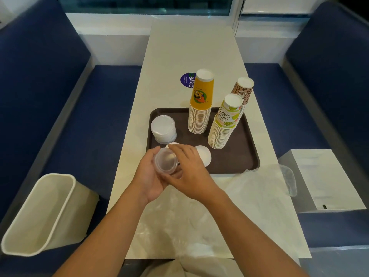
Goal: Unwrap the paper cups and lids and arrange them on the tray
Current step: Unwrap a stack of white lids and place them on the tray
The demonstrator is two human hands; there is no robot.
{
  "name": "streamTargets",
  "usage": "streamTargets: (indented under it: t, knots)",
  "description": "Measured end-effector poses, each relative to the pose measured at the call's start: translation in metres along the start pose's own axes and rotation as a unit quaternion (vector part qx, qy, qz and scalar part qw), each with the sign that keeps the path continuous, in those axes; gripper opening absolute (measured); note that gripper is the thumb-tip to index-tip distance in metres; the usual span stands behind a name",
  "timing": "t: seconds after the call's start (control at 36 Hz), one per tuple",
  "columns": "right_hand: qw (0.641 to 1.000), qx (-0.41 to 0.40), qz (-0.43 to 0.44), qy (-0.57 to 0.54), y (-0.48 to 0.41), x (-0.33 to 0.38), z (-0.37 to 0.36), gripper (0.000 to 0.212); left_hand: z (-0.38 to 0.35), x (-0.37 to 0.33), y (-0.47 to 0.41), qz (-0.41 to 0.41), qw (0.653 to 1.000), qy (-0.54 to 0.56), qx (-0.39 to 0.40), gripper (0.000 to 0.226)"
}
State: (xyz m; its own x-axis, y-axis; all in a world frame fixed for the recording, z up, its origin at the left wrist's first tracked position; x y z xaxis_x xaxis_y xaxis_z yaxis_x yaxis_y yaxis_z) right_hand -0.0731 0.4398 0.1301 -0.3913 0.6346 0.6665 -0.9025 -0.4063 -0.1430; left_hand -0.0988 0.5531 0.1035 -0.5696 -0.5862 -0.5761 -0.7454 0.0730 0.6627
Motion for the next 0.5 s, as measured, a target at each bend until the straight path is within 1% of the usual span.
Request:
streamTargets:
  t: [0.11,0.25,0.33,0.39,0.5]
  knots:
    - [1.000,0.006,-0.012,0.000,-0.001,0.002,-0.005,0.077,0.001,0.000,-0.001,-0.004,1.000,-0.006,-0.005,0.040]
    - [1.000,0.019,-0.012,0.003,0.000,0.002,-0.008,0.079,0.005,0.000,-0.002,-0.009,1.000,-0.020,-0.021,0.037]
    - [1.000,0.023,-0.017,0.004,-0.001,0.001,-0.009,0.079,0.004,-0.001,-0.003,-0.012,0.999,-0.027,-0.018,0.037]
    - [1.000,0.014,-0.017,-0.001,-0.003,0.000,-0.006,0.077,0.003,-0.001,-0.003,-0.006,0.999,-0.029,-0.012,0.040]
    - [0.999,-0.023,-0.026,-0.031,-0.007,-0.009,0.009,0.072,0.002,-0.004,-0.008,0.002,0.999,-0.044,0.007,0.056]
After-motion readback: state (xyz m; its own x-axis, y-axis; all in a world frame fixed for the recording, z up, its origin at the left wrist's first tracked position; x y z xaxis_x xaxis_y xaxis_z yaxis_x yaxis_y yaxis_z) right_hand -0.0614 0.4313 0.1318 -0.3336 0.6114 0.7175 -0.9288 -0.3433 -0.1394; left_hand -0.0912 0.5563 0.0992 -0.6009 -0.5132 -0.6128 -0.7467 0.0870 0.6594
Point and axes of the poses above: each hand's wrist, its own y-axis away from the middle knuckle, its own z-axis out of the back of the hand, x = y × z, the point moved 7 cm from there along -y, towards the middle knuckle, and after that the axes turned 1 degree about z, right-handed, at the moved point
